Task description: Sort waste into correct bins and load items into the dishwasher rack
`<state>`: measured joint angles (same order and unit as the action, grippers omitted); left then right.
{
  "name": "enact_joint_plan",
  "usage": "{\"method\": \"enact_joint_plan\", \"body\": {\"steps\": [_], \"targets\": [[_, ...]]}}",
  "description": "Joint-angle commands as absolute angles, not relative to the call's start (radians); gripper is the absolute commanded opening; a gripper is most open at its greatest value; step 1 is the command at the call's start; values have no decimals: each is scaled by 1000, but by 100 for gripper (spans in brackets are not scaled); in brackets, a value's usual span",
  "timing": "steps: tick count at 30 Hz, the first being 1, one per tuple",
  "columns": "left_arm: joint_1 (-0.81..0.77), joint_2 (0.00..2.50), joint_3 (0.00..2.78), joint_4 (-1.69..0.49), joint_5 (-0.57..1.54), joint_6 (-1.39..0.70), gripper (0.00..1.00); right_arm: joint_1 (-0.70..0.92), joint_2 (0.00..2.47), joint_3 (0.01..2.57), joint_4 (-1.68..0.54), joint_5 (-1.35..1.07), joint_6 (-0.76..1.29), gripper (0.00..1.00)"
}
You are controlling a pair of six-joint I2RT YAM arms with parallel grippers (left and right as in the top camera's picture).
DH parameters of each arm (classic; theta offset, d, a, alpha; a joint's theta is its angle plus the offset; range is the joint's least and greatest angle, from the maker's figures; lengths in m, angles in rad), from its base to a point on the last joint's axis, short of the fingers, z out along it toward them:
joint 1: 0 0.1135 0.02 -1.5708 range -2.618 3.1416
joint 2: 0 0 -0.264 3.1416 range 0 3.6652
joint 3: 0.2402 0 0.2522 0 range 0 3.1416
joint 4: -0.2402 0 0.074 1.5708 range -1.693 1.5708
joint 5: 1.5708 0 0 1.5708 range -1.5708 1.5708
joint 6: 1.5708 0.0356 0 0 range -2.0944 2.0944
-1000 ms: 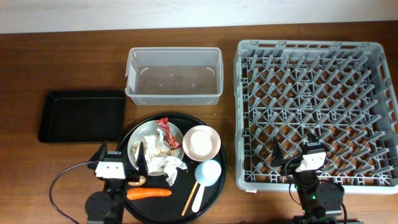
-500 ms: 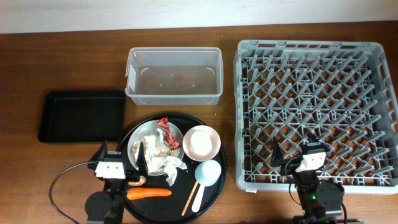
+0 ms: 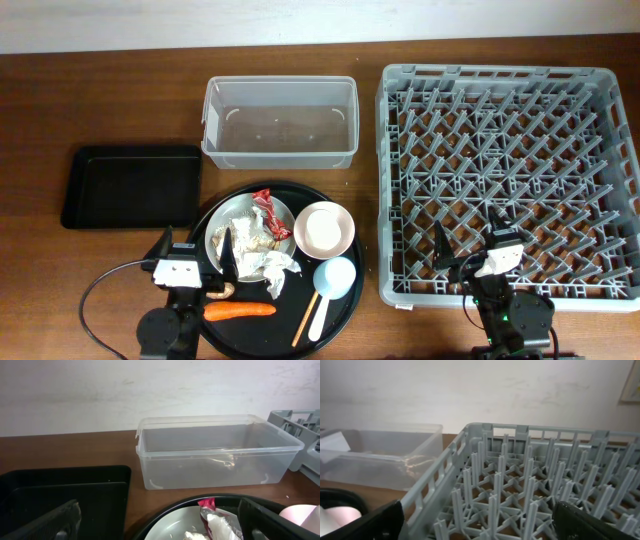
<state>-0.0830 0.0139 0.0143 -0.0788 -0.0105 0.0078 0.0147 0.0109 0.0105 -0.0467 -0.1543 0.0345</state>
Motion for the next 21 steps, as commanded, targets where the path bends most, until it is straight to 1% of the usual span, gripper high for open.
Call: {"method": "enact_joint_plan", "body": {"steps": [1, 4, 7, 10, 15, 19, 21], "targets": [[-83, 6, 26, -70, 13, -1, 99, 20, 6, 53, -51, -202, 99, 98], [-83, 9, 77, -136, 22, -9, 99, 20, 12, 122, -120, -226, 99, 98], [-83, 44, 161, -225, 80, -15, 99, 20, 47, 222, -206, -263, 99, 98], [-83, 127, 273, -326, 91, -15, 99, 20, 133, 331, -274, -283, 98, 98], [-82, 325, 456, -490, 90, -15, 99, 20, 359, 535, -403, -330, 98, 98], [-82, 508, 603, -620, 91, -15, 99, 20, 633, 803, -644, -338, 78, 98], [-82, 606, 693, -727, 91, -15, 99, 22, 781, 962, -819, -336, 55, 98]]}}
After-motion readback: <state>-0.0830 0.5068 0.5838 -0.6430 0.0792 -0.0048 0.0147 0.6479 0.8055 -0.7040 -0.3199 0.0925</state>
